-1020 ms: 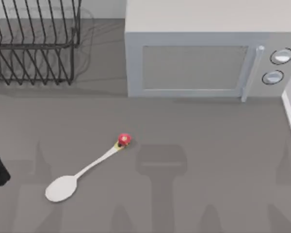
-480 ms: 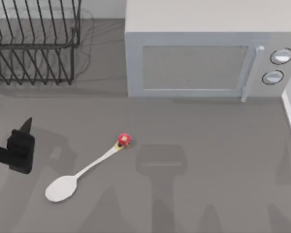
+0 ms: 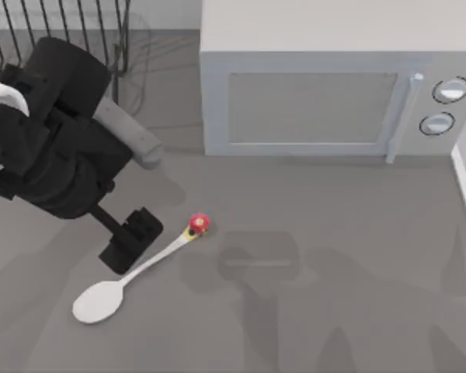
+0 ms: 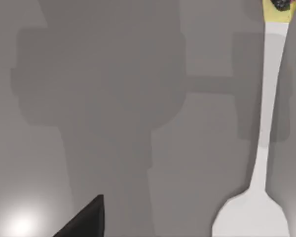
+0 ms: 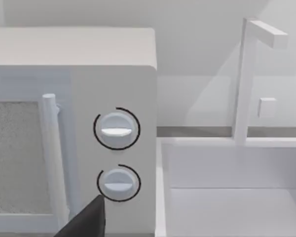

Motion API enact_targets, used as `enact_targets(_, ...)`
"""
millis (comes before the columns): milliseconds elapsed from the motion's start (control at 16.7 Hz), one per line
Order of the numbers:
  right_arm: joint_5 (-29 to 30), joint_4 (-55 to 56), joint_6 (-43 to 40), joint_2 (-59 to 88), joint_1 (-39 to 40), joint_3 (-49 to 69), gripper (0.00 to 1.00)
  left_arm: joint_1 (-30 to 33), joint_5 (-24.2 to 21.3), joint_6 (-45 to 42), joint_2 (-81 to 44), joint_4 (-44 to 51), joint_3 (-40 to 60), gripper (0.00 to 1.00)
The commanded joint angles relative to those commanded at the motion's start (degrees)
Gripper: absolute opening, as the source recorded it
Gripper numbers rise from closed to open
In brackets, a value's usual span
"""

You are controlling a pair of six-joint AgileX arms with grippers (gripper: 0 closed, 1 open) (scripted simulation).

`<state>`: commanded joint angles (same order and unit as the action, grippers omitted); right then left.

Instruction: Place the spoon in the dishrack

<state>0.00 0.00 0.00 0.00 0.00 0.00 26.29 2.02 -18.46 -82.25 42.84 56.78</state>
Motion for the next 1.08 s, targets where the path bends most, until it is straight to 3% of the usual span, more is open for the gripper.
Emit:
enact_targets(540, 0.00, 0.00, 0.00, 0.00, 0.00, 0.00, 1.00, 4.21, -1.70, -0.31, -25.40, 18.07, 22.97, 1.00)
enact_targets(1080, 0.00, 0.00, 0.00, 0.00, 0.00, 0.00, 1.00, 3.99, -2.11, 0.21, -27.45, 19.95, 26.17, 1.00)
